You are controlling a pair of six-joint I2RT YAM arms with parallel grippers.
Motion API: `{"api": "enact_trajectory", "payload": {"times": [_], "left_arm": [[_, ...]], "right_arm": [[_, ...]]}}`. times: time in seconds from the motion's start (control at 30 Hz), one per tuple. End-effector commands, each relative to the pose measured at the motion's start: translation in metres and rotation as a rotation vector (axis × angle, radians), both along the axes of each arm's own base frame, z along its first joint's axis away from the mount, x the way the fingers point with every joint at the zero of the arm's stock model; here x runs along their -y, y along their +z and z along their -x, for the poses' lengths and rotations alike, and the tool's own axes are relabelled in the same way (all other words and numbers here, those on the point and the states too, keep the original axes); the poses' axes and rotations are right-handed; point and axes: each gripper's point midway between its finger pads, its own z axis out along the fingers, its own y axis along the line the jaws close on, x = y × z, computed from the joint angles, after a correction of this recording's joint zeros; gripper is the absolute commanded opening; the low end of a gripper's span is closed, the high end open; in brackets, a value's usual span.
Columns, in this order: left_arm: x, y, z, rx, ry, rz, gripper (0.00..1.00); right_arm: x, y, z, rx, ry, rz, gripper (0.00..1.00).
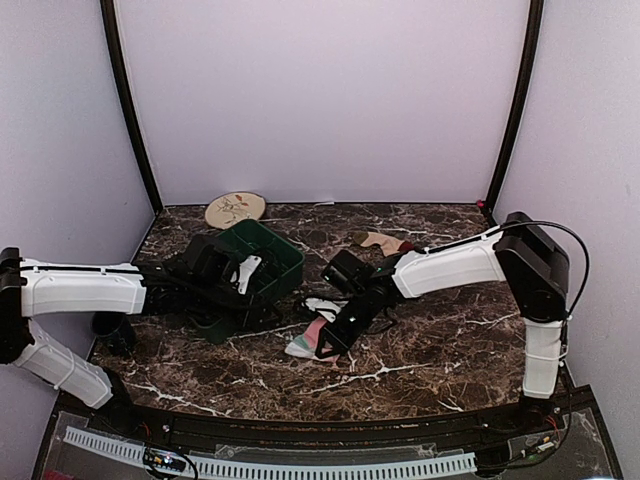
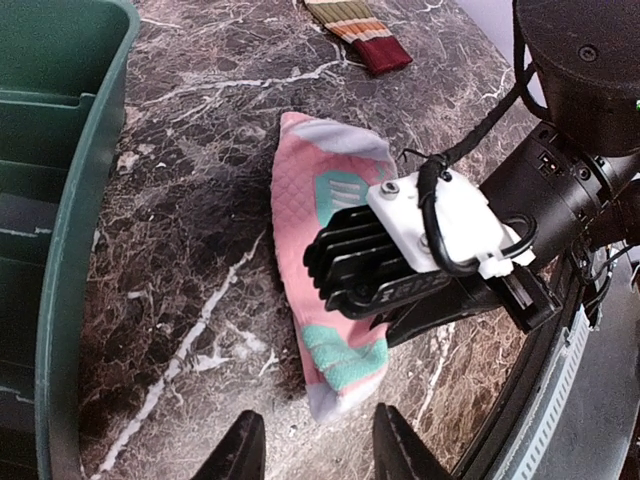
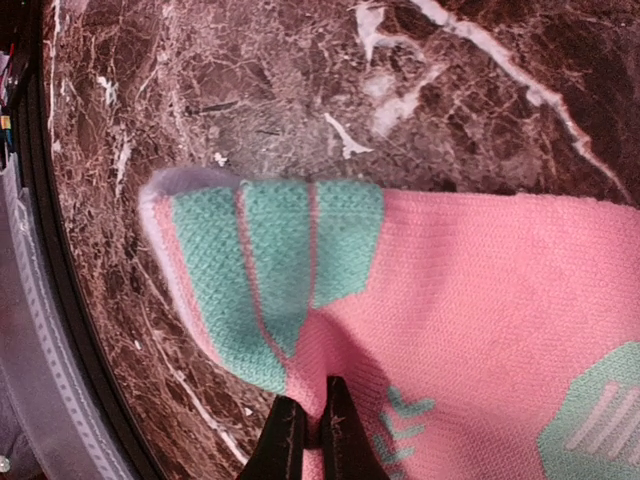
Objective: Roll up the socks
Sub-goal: Pick up the sock from the center of the board.
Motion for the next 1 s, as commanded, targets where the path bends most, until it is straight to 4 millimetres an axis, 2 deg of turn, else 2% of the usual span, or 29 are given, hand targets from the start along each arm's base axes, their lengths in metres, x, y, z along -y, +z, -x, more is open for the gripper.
{"api": "enact_trajectory", "payload": {"times": [0.0,0.23,0.43,0.67,0.97], "left_arm": [[0.009,0.014,-0.003,0.036,-0.048,0.039,0.40],[0.020,0.017,0.010,0.049,-0.173,0.067,0.40],[0.027,0.016,0.029,0.103,-0.296,0.041,0.42],[0.038,0.008,0.056,0.223,-0.438,-0.074,0.42],[0.044,-0.009,0.056,0.314,-0.490,-0.215,0.41]], "right_arm": [[-0.006,0.004,0.013,-0.145,-0.026,-0.038,0.00],[-0.006,0.012,0.012,-0.234,-0.073,-0.084,0.00],[0.000,0.002,0.008,-0.294,-0.103,-0.061,0.00],[0.003,-0.003,0.006,-0.370,-0.124,-0.070,0.00],[0.006,0.004,-0.001,-0.475,-0.170,-0.111,0.00]]}}
